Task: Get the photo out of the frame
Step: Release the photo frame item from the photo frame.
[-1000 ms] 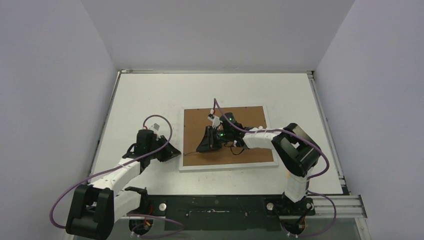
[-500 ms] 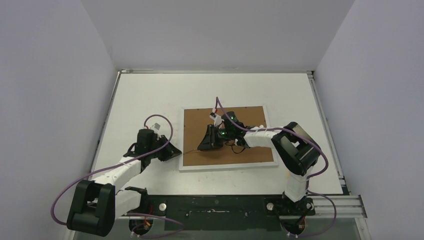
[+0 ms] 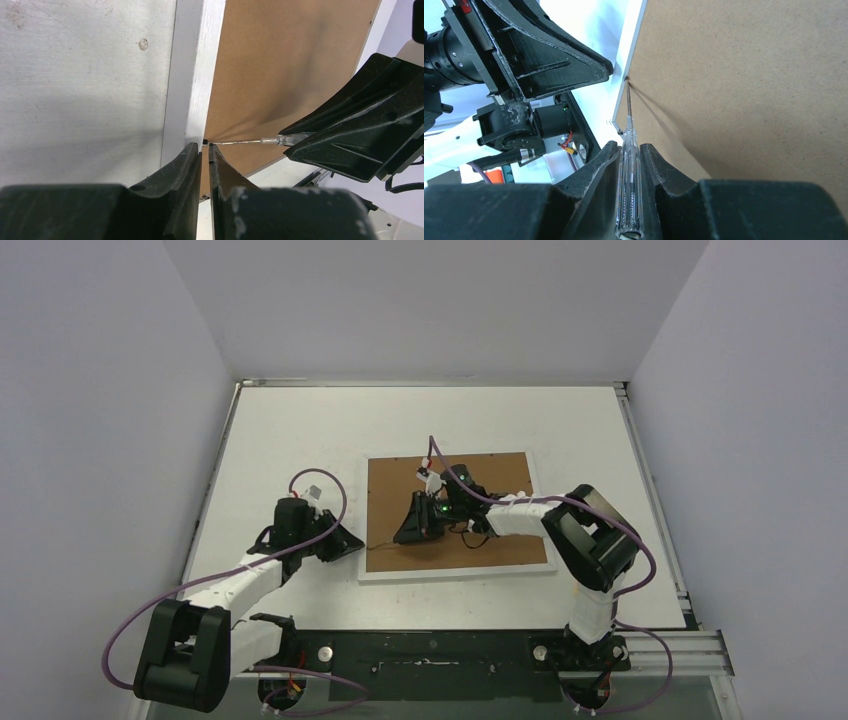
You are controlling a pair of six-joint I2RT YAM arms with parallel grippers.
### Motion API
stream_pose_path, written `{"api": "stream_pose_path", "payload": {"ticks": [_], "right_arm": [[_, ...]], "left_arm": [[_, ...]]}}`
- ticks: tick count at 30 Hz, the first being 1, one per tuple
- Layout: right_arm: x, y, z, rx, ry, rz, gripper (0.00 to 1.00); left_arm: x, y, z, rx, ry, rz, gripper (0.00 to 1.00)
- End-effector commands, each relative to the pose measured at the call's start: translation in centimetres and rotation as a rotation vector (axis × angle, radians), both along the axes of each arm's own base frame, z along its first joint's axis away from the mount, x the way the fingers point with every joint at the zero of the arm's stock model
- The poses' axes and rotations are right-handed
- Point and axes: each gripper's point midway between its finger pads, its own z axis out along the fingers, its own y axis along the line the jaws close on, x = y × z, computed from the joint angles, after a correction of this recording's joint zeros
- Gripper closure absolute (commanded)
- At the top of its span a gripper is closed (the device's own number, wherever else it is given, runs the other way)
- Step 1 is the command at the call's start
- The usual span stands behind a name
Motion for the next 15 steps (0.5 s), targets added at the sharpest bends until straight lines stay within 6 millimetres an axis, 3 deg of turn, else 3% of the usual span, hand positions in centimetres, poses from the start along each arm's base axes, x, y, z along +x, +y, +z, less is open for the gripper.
{"api": "stream_pose_path", "payload": {"ticks": [1,15], "right_arm": [[-0.08,0.72,0.14,0.013,-0.018,0.028,0.95],[0.19,1.11,0.05,0.013,-0.025,0.020,0.95]], "left_arm": [[0.79,-0.28,0.77,-0.021,-0.041,-0.008,0.89],[0.63,0.42,0.44,0.012,-0.042,0.018,0.86]]}}
